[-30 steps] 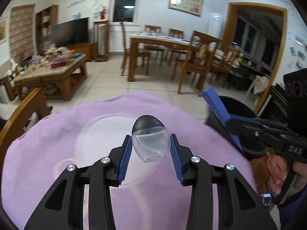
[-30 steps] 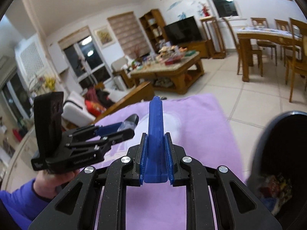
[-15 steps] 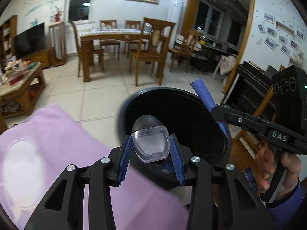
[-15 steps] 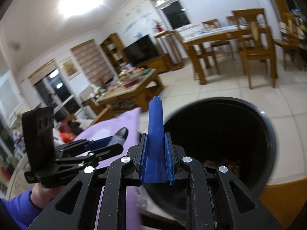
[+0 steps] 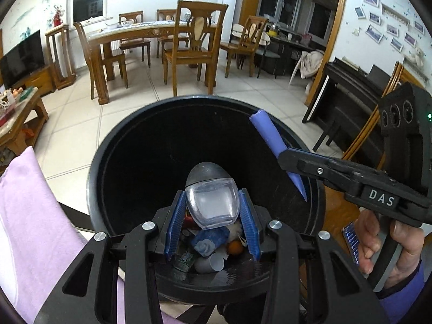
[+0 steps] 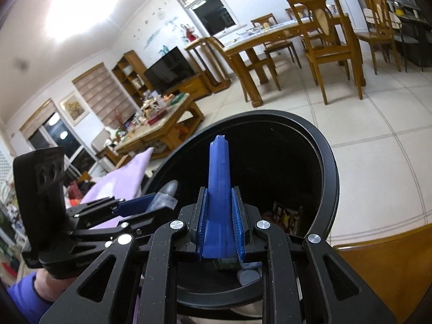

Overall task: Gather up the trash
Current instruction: 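Carry the clear bottle and blue tube over the bin and release both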

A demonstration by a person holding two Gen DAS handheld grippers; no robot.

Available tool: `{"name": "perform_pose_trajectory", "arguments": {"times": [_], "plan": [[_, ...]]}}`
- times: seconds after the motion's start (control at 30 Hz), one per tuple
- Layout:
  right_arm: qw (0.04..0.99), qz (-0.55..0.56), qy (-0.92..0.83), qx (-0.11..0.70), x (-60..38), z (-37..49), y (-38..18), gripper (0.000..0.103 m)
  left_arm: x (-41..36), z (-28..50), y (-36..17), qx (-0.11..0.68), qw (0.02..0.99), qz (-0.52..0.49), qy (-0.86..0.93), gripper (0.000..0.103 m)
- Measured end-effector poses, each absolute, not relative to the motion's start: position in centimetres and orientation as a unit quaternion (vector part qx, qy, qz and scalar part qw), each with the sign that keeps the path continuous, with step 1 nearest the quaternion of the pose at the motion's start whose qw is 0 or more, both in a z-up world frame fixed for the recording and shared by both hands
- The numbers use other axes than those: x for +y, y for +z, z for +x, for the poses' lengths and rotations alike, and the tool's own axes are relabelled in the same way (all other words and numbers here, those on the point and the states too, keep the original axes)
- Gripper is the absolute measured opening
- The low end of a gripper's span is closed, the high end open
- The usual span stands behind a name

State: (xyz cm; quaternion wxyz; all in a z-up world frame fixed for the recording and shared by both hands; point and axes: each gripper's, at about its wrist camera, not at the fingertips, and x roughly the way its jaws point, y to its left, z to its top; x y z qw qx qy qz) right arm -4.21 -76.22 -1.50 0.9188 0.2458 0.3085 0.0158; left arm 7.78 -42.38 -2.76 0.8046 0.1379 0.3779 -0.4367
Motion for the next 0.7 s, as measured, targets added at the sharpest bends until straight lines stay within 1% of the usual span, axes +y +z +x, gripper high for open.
{"name": "perform_pose_trajectory", "arguments": {"times": [0.07,0.1,0.13,0.17,0.2,0.23,0.27,0.3,0.5,0.53,0.57,0.67,0.7], "plan": [[0.918,0.244,0.011,0.311,-75.9,-4.0,-1.6,0.019,-42.6,7.7,-3.0,0.38,0.804,0.143,-0.435,0.042],[0.918,0.241,0.008,0.313,-75.8,-3.9,-1.7,0.021,-42.7,7.6,-3.0,0.38,0.803,0.146,-0.435,0.042],[0.919,0.239,0.006,0.314,-75.6,-3.5,-1.5,0.021,-42.8,7.6,-3.1,0.38,0.803,0.15,-0.434,0.048],[0.919,0.237,0.003,0.315,-75.6,-3.4,-1.6,0.021,-42.8,7.4,-3.1,0.379,0.804,0.152,-0.432,0.063],[0.92,0.236,0.002,0.315,-75.4,-3.5,-1.6,0.024,-42.6,7.3,-3.0,0.374,0.808,0.153,-0.429,0.069],[0.92,0.235,0.0,0.314,-75.2,-3.6,-1.4,0.026,-42.5,7.0,-2.9,0.368,0.811,0.154,-0.427,0.079],[0.92,0.236,-0.001,0.313,-75.1,-3.7,-1.4,0.032,-42.3,7.0,-2.7,0.363,0.815,0.156,-0.425,0.081],[0.921,0.236,-0.002,0.311,-74.9,-3.7,-1.3,0.038,-42.1,6.8,-2.6,0.36,0.816,0.158,-0.424,0.081],[0.924,0.229,-0.006,0.306,-74.1,-3.6,-0.5,0.039,-40.8,6.4,-1.9,0.354,0.818,0.161,-0.424,0.081],[0.924,0.228,-0.005,0.306,-73.8,-3.4,-0.2,0.039,-40.3,6.3,-1.6,0.35,0.82,0.161,-0.423,0.082],[0.925,0.226,-0.004,0.306,-73.4,-3.3,0.0,0.039,-39.9,6.1,-1.3,0.347,0.822,0.16,-0.422,0.087],[0.928,0.219,-0.001,0.302,-72.0,-3.0,0.7,0.053,-38.0,5.5,-0.3,0.328,0.835,0.157,-0.413,0.094],[0.929,0.217,0.004,0.3,-71.0,-2.8,1.1,0.055,-37.4,5.2,0.0,0.322,0.839,0.156,-0.411,0.095]]}}
